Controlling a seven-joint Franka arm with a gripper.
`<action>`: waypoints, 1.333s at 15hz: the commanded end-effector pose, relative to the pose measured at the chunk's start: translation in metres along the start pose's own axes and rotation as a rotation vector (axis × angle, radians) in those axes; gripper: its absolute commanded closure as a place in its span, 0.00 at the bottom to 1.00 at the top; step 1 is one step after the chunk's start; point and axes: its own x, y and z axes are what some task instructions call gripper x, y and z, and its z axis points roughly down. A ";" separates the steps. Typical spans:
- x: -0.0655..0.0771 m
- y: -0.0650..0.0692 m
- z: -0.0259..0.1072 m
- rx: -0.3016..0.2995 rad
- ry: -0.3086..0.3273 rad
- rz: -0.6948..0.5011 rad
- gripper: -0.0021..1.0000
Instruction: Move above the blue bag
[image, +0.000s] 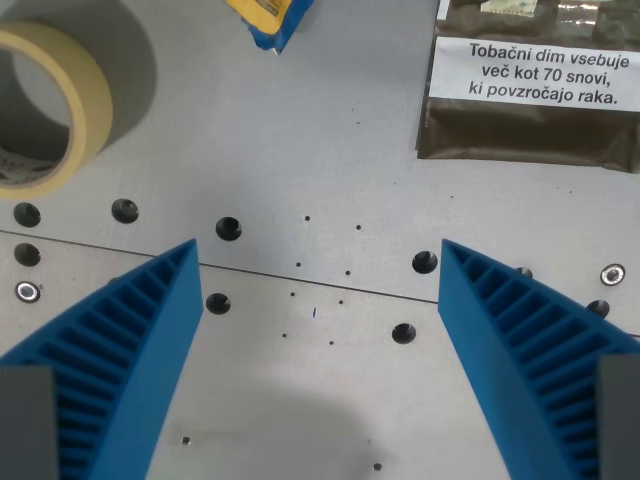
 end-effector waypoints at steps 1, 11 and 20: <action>0.000 0.000 -0.002 -0.001 0.005 0.000 0.00; 0.003 -0.002 0.002 0.001 0.009 -0.074 0.00; 0.020 -0.013 0.022 0.012 0.017 -0.276 0.00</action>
